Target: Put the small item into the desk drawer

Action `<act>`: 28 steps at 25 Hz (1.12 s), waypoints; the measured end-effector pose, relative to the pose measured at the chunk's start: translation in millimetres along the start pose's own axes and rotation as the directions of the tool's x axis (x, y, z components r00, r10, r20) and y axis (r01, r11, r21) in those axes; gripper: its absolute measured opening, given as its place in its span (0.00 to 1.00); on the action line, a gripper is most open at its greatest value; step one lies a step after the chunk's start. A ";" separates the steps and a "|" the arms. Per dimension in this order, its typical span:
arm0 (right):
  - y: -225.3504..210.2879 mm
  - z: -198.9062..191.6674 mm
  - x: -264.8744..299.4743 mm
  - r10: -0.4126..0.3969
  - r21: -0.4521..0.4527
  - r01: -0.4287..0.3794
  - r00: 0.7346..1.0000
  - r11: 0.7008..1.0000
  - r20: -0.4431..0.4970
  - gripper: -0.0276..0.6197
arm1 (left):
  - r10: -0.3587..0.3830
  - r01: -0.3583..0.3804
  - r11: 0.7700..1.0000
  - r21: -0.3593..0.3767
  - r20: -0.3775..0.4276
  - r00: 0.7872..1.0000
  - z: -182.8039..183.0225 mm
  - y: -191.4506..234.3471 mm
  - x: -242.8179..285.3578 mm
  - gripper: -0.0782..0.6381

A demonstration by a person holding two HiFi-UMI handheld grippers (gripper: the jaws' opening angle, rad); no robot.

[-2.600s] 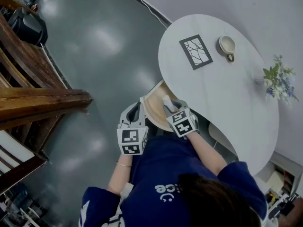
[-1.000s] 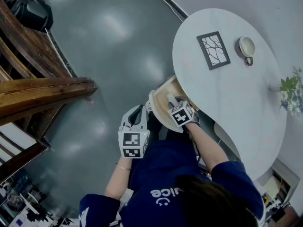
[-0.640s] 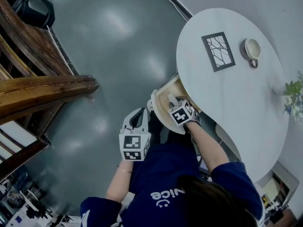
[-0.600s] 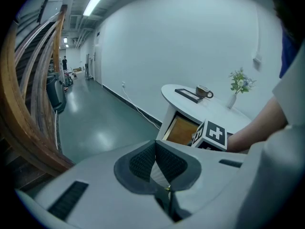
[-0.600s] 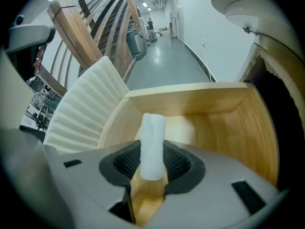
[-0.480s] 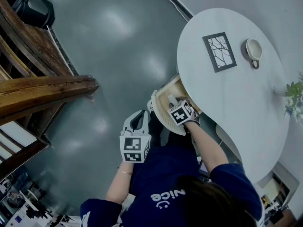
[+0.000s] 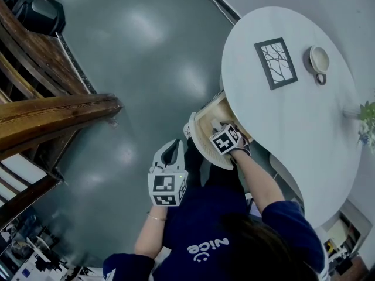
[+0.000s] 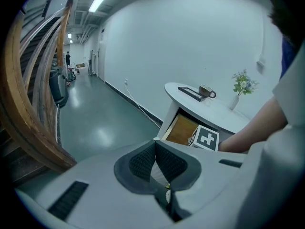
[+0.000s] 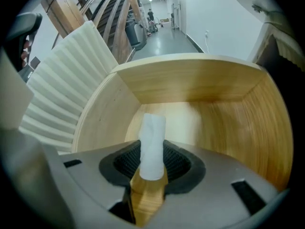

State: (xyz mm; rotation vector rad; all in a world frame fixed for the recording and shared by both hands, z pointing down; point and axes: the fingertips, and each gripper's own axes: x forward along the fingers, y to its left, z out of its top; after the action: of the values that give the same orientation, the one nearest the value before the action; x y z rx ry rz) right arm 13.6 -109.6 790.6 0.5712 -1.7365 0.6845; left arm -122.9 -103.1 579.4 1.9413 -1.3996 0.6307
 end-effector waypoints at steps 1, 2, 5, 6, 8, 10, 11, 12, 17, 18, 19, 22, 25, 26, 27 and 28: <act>0.8 -0.4 2.0 0.001 0.001 -0.001 1.000 1.000 -0.003 0.27 | -0.001 0.001 1.000 0.001 -0.002 1.000 -1.0 0.5 0.3 0.11; 1.5 -0.5 3.9 0.001 -0.002 -0.001 1.000 1.000 -0.006 0.27 | -0.003 0.003 1.000 -0.002 -0.007 1.000 -3.2 1.0 0.4 0.11; 2.7 -1.7 10.4 0.002 -0.005 -0.002 1.000 1.000 -0.016 0.27 | -0.004 0.003 1.000 -0.024 -0.028 1.000 -13.9 1.6 -0.6 0.11; 2.1 -2.2 12.5 0.001 0.002 -0.001 1.000 1.000 -0.020 0.27 | -0.004 0.003 1.000 -0.027 -0.035 0.999 -17.5 1.9 -0.9 0.11; 0.8 -2.7 16.0 -0.001 0.016 0.002 1.000 1.000 -0.025 0.27 | -0.005 0.004 1.000 -0.028 -0.046 0.999 -23.2 2.5 -1.1 0.11; 0.4 -4.0 18.7 0.001 0.024 0.000 0.999 1.000 -0.036 0.27 | -0.012 0.010 0.999 -0.030 -0.049 0.999 -26.3 2.7 -0.9 0.11; 0.3 -4.4 20.0 0.002 0.026 -0.001 0.999 1.000 -0.042 0.27 | -0.016 0.015 0.999 -0.032 -0.048 0.999 -26.9 2.8 -0.6 0.11; -0.1 -4.4 21.3 0.002 0.028 0.000 0.999 1.000 -0.045 0.27 | -0.019 0.018 0.999 -0.032 -0.048 0.999 -27.0 3.1 -0.3 0.11; -2.7 -2.7 24.2 -0.007 0.018 0.008 0.999 1.000 -0.053 0.27 | -0.019 0.018 0.999 -0.030 -0.053 0.998 -27.5 6.2 2.1 0.11; -2.5 -2.6 24.5 -0.007 0.019 0.008 0.999 1.000 -0.051 0.27 | -0.020 0.019 0.999 -0.028 -0.056 0.998 -28.1 6.6 2.8 0.11; -2.1 -2.8 24.8 -0.007 0.020 0.008 0.999 1.000 -0.051 0.27 | -0.023 0.021 0.999 -0.026 -0.059 0.998 -28.4 6.6 3.5 0.11; -1.7 -2.4 24.9 -0.016 0.021 0.017 0.998 1.000 -0.054 0.27 | -0.029 0.028 0.999 -0.022 -0.061 0.998 -27.3 6.3 5.3 0.11; 0.9 -2.7 24.3 0.000 0.033 0.002 0.998 0.999 -0.057 0.30 | -0.030 0.029 0.999 -0.021 -0.062 0.998 -27.0 7.5 6.9 0.11; 2.9 -3.1 24.3 0.011 0.036 -0.009 0.998 0.999 -0.061 0.33 | -0.029 0.028 0.999 -0.021 -0.065 0.997 -27.4 8.5 7.0 0.11; 4.3 -3.4 24.1 0.019 0.038 -0.016 0.998 0.999 -0.067 0.35 | -0.027 0.026 0.999 -0.020 -0.067 0.997 -27.6 9.3 6.9 0.11; 4.8 -3.6 23.5 0.022 0.038 -0.019 0.997 0.999 -0.072 0.37 | -0.026 0.025 0.999 -0.020 -0.067 0.997 -27.4 9.8 6.9 0.11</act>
State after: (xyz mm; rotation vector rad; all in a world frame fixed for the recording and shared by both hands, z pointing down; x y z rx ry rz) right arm 6.7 -104.4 813.3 0.5482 -1.6670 0.7440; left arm -130.3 -89.2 604.9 1.9027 -1.3326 0.6626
